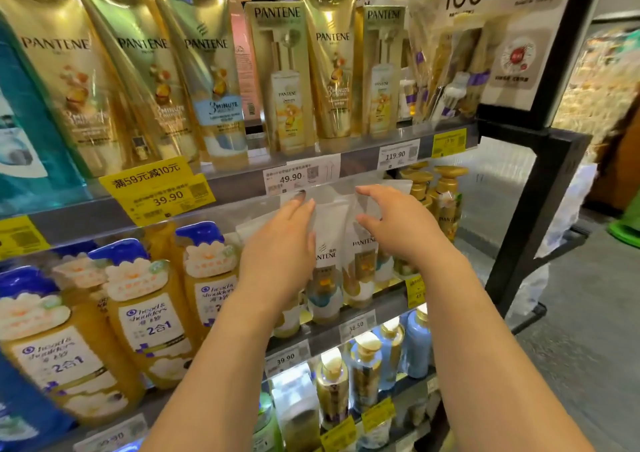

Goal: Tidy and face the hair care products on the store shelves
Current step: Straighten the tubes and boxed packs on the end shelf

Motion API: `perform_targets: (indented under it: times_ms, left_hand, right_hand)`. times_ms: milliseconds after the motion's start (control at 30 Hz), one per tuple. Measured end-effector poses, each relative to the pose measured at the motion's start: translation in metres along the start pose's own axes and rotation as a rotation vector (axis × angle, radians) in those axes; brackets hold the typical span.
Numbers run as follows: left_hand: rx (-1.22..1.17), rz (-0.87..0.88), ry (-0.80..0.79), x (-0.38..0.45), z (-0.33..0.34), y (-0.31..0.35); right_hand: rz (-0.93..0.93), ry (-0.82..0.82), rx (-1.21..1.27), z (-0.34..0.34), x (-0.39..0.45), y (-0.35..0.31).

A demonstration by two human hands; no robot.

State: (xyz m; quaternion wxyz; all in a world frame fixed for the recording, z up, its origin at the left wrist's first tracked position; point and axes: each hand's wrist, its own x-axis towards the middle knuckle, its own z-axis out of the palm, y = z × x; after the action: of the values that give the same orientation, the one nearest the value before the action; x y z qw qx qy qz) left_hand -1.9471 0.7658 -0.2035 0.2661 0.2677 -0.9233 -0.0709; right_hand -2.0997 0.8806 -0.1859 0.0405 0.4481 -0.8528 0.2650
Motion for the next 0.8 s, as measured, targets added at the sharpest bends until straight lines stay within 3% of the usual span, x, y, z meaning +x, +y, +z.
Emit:
perform_targets:
  times_ms: [300,600,800]
  left_hand:
    - [0.004,-0.227,0.078,0.018,0.014,0.023]
    - [-0.077,-0.433,0.201,0.027,0.022,0.053]
    - [-0.096,-0.419,0.208,0.044,0.043,0.074]
  right_hand:
    - [-0.16,-0.018,-0.054,-0.023,0.012,0.033]
    - [-0.282,0.03,0.221,-0.043,0.004,0.086]
    - [-0.312,0.155,0.321,-0.06,0.019,0.103]
